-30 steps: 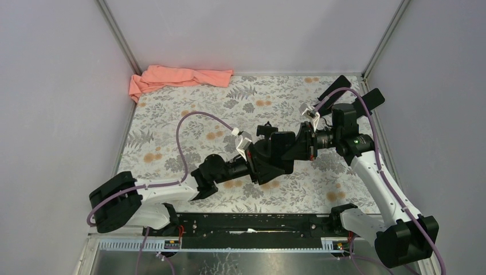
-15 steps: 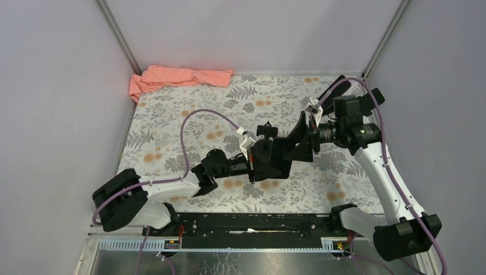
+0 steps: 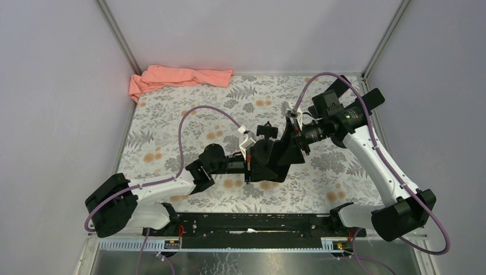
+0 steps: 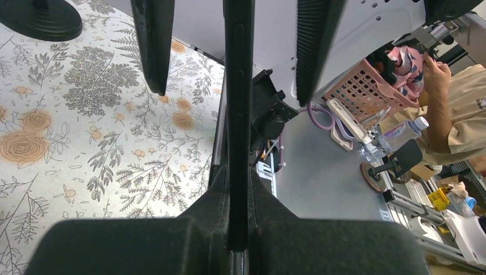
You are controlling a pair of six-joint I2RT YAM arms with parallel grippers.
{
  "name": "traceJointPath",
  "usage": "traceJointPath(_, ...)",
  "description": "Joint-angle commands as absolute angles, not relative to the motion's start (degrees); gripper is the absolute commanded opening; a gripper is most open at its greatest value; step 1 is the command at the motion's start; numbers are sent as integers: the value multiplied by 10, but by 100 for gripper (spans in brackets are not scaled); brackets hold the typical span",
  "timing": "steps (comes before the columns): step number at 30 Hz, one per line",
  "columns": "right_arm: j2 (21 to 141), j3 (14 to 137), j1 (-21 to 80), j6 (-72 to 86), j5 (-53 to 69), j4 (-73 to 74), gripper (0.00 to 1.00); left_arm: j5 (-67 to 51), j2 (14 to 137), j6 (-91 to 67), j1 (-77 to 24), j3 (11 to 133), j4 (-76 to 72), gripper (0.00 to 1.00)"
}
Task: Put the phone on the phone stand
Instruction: Adjust the phone.
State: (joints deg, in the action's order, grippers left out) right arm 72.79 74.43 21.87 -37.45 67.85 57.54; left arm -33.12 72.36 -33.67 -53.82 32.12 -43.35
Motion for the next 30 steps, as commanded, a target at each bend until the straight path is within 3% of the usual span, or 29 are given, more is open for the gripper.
traceJointPath(1,737,779,234,-388,673,602,62,-350,719,-320,-533,344,-459,0)
traceJointPath(10,731,787,236,-389,675,608,40,-350,720,-321,-530,345,-461,0)
traceJointPath(15,726,786,236,-395,679,612,10,-347,718,-326,-527,340,-468,0)
traceJointPath(18,721,792,235,-406,683,619,0,-320,716,-330,-524,338,-464,0)
traceJointPath(20,717,798,234,-405,678,619,0,-298,713,-337,-515,334,-457,13)
traceJointPath(28,707,826,157,-349,656,557,0,-163,602,-354,-455,283,-386,89)
traceJointPath(29,708,834,154,-346,650,551,0,-132,579,-347,-450,280,-362,97)
traceJointPath(30,712,845,153,-347,646,549,0,-108,557,-341,-445,280,-338,98)
